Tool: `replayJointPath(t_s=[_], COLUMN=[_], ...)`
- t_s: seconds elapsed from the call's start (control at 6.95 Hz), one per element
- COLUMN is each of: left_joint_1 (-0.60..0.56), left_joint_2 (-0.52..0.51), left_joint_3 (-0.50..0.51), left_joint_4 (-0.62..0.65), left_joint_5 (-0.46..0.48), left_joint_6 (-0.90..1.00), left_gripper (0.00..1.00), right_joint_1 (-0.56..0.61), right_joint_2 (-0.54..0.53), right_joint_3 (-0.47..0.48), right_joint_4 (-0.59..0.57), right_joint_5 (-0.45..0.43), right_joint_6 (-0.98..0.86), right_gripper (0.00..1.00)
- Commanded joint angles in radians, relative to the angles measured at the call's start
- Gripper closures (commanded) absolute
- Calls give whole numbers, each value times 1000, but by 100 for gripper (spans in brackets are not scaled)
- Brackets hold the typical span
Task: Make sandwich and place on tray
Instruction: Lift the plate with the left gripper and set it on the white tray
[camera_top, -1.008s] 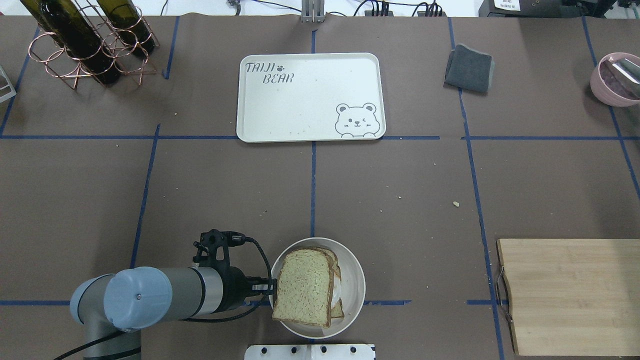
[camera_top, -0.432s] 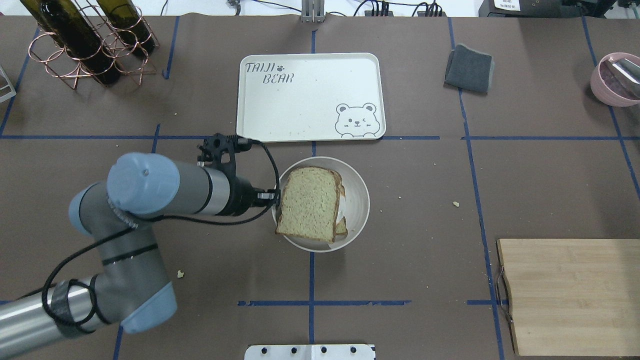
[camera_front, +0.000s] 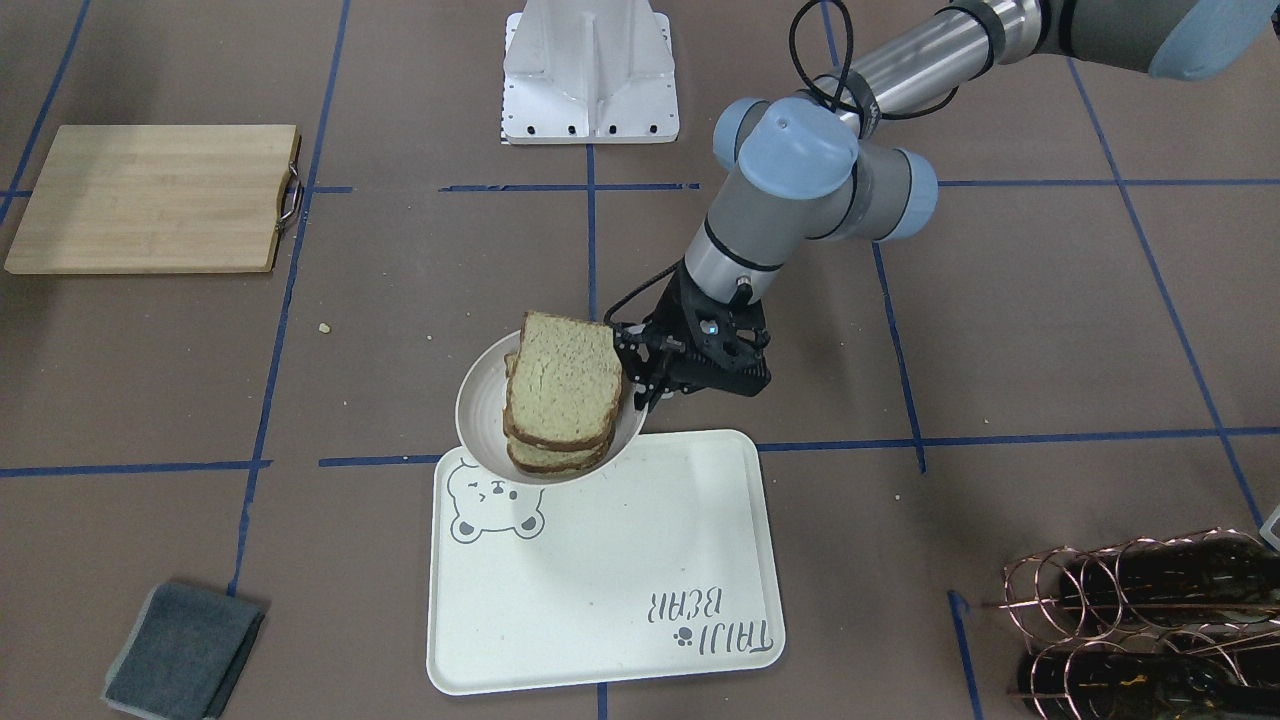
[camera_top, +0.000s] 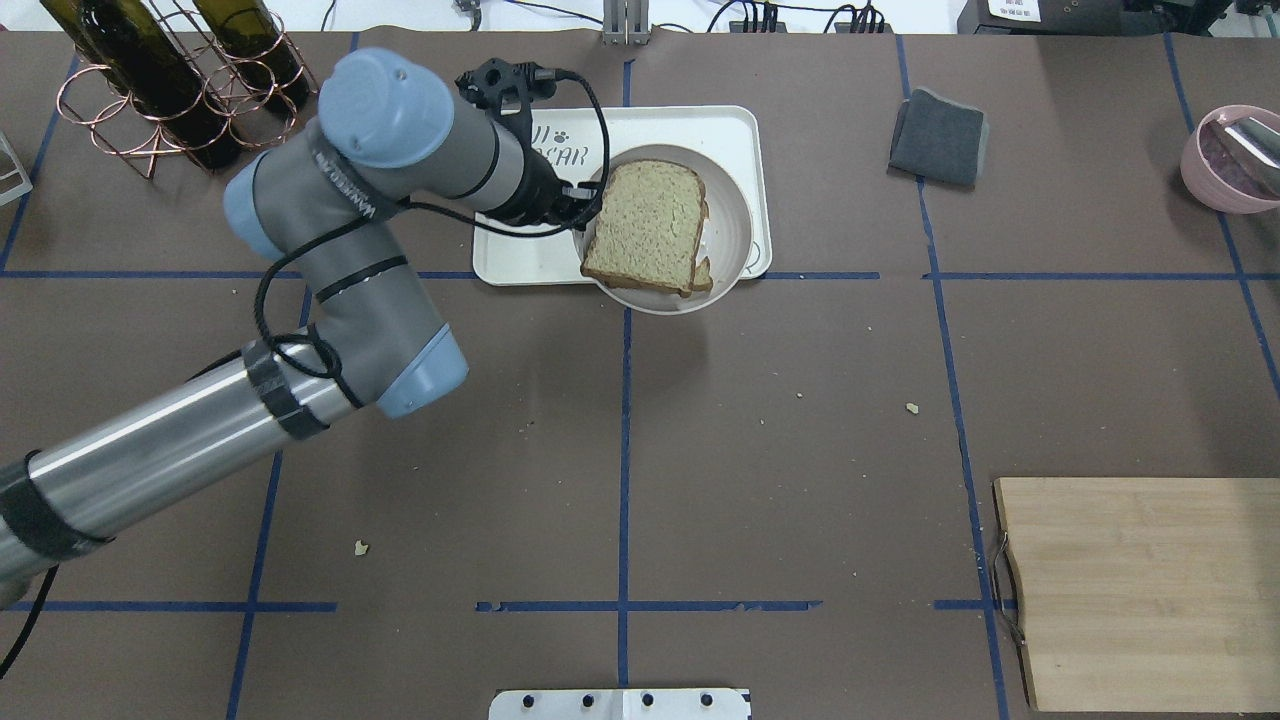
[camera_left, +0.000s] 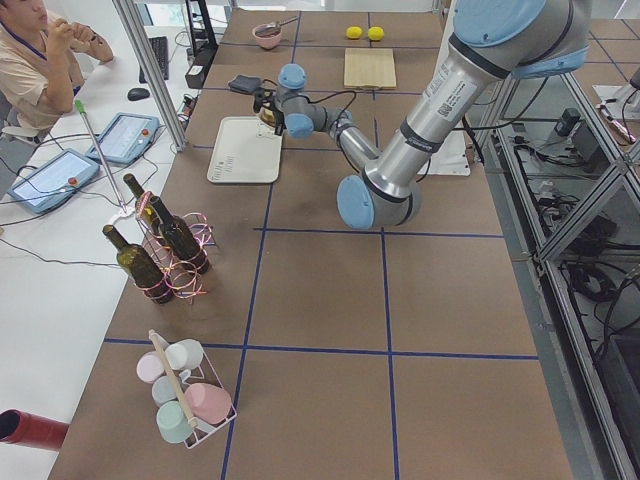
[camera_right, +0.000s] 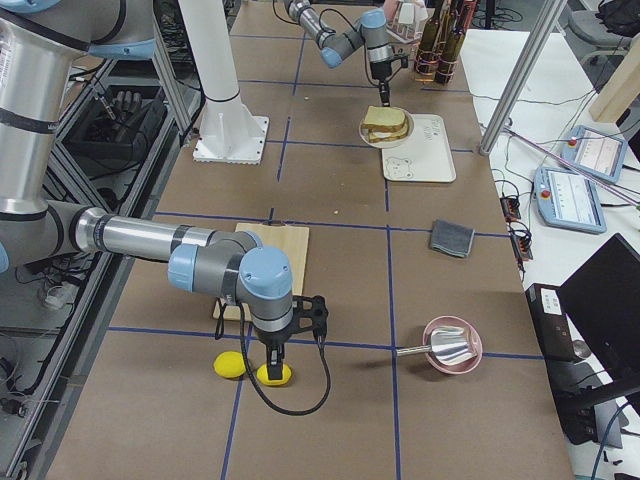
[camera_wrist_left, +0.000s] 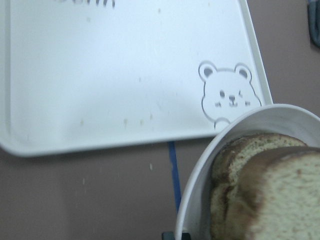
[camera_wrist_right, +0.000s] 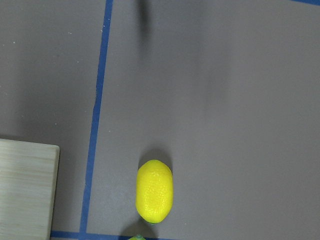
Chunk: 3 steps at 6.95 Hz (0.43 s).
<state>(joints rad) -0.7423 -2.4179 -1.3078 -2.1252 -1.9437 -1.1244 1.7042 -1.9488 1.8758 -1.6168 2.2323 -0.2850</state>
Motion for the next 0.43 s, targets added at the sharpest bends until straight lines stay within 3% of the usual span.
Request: replayJointPath(t_s=[0.0,0.29], left_joint_1=[-69,-63], left_joint_2=[-145,-145], left_joint_3=[354,433], left_joint_4=[-168,-217], left_joint_5=[-23,23], left_joint_6=[75,84], left_gripper=[100,100], right_joint_1=[6,8], right_joint_2=[-4,-9], right_joint_3=[0,0], right_joint_4=[0,0], right_joint_5=[1,1], right_joint_6=[-5,-5], right_gripper=[0,0])
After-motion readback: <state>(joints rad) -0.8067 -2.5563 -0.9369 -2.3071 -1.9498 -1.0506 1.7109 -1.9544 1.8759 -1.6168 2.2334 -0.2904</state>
